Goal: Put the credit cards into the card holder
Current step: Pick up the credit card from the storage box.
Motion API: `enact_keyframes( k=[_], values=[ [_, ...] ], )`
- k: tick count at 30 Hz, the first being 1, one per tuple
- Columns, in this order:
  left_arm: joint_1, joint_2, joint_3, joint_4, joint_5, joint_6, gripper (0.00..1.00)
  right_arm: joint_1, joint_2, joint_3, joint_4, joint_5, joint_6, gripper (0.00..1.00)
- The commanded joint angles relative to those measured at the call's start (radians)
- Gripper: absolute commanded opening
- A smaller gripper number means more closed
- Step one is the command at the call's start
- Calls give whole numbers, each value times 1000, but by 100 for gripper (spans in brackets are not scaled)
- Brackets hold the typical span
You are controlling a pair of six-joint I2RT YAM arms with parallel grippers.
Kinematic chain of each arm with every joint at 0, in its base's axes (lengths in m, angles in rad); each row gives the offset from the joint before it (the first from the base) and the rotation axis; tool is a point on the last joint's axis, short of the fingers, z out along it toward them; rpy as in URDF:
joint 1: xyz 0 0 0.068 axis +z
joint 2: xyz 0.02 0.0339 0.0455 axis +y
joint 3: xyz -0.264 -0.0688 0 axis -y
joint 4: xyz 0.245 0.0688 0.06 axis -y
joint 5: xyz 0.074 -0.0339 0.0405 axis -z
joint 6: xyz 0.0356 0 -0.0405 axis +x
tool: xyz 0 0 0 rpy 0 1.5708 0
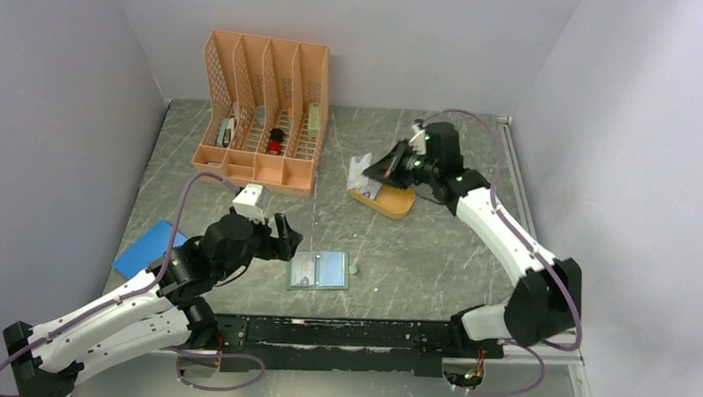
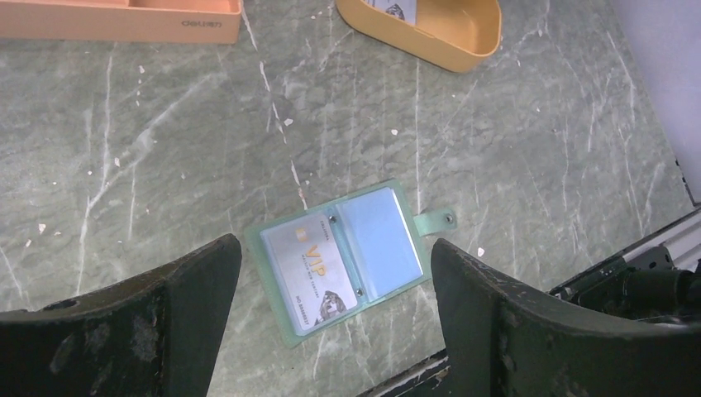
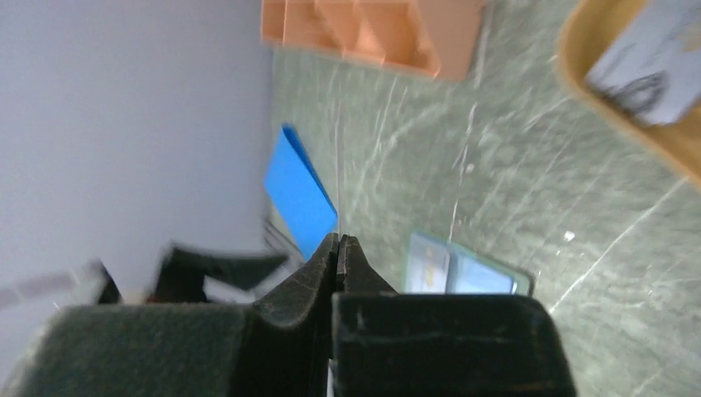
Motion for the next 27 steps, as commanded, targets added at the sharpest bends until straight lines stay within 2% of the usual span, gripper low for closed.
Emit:
enact_keyframes(
  k=[1, 4, 8, 14, 21, 27],
  values=[
    [4, -4, -32, 36, 55, -28, 89, 236, -133, -23, -190, 136, -327, 0],
    [5, 23, -59, 94, 102, -45, 88, 318, -194, -142, -193, 183, -322, 0],
    [3, 90, -81, 174, 165, -73, 87, 334, -249, -299, -164, 175, -296, 0],
    [2, 224, -93, 278, 251, -96, 84, 345, -260, -440, -128, 138, -273, 0],
    [-5, 390, -81, 352, 301, -83, 80, 354, -262, -506, -93, 127, -249, 0],
    [-47, 525, -36, 370, 275, -67, 77, 369, -278, -523, -96, 164, -228, 0]
  ],
)
